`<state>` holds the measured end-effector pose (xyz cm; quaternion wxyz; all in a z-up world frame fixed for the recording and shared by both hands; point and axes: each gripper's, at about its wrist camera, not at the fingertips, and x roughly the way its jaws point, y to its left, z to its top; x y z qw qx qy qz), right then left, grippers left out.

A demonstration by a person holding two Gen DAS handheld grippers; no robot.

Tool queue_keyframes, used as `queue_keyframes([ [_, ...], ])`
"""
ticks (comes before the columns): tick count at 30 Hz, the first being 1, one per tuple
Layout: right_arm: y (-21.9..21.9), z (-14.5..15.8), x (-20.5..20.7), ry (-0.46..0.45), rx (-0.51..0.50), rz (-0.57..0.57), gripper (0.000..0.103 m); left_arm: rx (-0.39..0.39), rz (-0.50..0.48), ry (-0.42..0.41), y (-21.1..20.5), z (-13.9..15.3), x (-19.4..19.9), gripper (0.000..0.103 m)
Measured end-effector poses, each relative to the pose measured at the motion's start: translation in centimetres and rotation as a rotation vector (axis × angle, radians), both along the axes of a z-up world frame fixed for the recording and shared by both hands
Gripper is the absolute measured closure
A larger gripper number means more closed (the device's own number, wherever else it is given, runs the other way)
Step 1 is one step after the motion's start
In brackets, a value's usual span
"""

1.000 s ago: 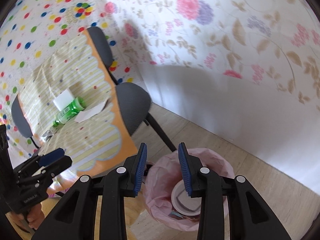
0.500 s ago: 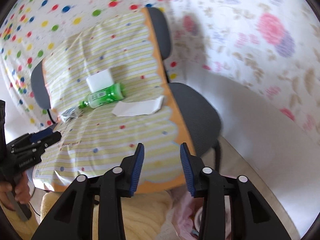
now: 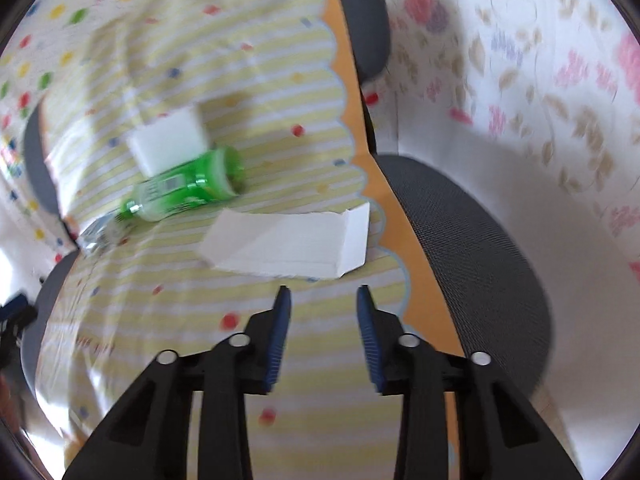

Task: Collect trash
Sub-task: 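Move back over the chair and grasp the white paper strip with the right gripper, then grasp the white milk carton with the left gripper while the right holds the paper strip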

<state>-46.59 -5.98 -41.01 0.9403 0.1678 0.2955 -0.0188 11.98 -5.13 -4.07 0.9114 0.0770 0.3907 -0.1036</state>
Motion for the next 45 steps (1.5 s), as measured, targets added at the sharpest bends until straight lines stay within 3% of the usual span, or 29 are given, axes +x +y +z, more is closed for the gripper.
queue_keyframes([
  [3, -1.4, -1.2, 2.1, 0.035, 0.052, -0.036, 0.076, -0.005, -0.001, 0.022, -0.1, -0.9, 1.1, 0.037],
  [10, -2.2, -1.6, 3.9, 0.021, 0.119, -0.035, 0.076, -0.03, -0.005, 0.061, -0.6, -2.4, 3.0, 0.037],
  [12, -2.2, -1.5, 4.4, 0.02, 0.127, -0.032, 0.09, -0.037, -0.002, 0.072, -0.3, -2.7, 3.5, 0.037],
  [14, -1.9, -1.5, 4.8, 0.021, 0.146, -0.01, 0.096, -0.033, 0.022, 0.076, 0.4, -2.8, 3.8, 0.037],
  [16, -1.1, -0.8, 4.3, -0.007, 0.11, 0.005, 0.103, -0.031, 0.047, 0.07, 1.4, -2.6, 4.1, 0.037],
  [22, 2.3, 2.9, -0.2, -0.165, -0.026, 0.016, 0.103, -0.026, 0.185, 0.028, 6.2, -1.4, 6.1, 0.037],
  [26, 4.2, 3.9, -1.6, -0.205, -0.063, 0.045, 0.103, -0.008, 0.257, 0.019, 8.7, -2.0, 9.0, 0.037],
  [33, 5.2, 3.9, -1.2, -0.205, -0.062, 0.069, 0.102, -0.07, 0.192, 0.058, 9.1, -4.8, 12.8, 0.036],
  [39, 5.5, 3.8, -0.9, -0.198, -0.067, 0.08, 0.102, 0.139, 0.209, 0.062, 7.6, -7.3, 13.9, 0.033],
  [42, 5.7, 3.9, -0.5, -0.201, -0.064, 0.092, 0.102, 0.231, 0.176, 0.016, 6.4, -7.8, 14.4, 0.033],
  [45, 5.8, 4.0, -0.2, -0.2, -0.051, 0.102, 0.102, 0.269, 0.131, -0.04, 5.3, -7.4, 14.7, 0.033],
])
